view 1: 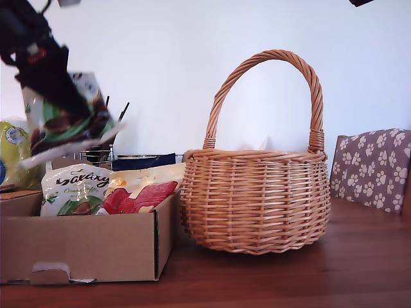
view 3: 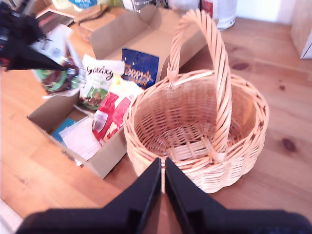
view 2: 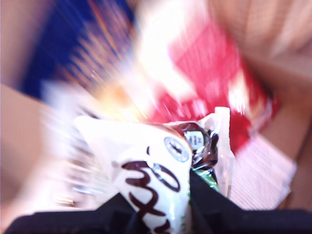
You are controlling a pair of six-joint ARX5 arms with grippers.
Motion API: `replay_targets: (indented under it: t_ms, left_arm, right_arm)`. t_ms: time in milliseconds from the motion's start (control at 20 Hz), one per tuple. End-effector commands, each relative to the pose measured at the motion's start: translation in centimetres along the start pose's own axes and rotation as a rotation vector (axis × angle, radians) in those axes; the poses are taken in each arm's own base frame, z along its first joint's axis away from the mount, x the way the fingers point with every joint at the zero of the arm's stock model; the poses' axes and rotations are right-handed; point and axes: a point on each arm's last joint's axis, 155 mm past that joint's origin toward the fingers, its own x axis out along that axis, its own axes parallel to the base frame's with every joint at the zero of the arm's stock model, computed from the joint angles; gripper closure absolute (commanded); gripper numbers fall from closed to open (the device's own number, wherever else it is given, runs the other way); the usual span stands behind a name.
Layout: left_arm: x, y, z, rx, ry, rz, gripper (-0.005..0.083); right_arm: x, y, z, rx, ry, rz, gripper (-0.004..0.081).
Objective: Move the bags of Easter eggs from the cardboard box on the left into the woven basket on the right side.
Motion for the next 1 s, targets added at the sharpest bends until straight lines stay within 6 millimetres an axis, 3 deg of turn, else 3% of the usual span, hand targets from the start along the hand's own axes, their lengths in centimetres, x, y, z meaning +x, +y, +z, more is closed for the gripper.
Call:
replay_targets:
  t_ms: [0, 200, 550, 650, 950]
  left_arm:
    - [-0.5, -1.2, 1.3, 0.005, -0.048, -0.032, 0.0737]
    - [-0.7, -4.4, 4.2, 0.011, -0.142, -0.134, 0.0737]
    - [0.0, -8.1, 12.5, 0.108, -0.400, -0.185, 0.0737]
    - [1.2, -8.7, 13.9, 0.133, -0.442, -0.194, 0.0737]
    - [7.4, -9.5, 16.2, 0.156, -0.520, -0.186, 0.0737]
  right_arm:
    - [-0.9, -0.4, 1.4, -0.011, -0.051, -0.034, 0.0783]
    - [-1.7, -0.8, 2.3, -0.015, -0.086, -0.060, 0.0783]
    - [-2.0, -0.7, 2.5, -0.017, -0.097, -0.060, 0.0783]
    - [-2.0, -0.7, 2.5, -0.017, -0.098, -0.060, 0.0783]
    - [-2.0, -0.6, 2.4, -0.016, -0.096, -0.057, 0.0783]
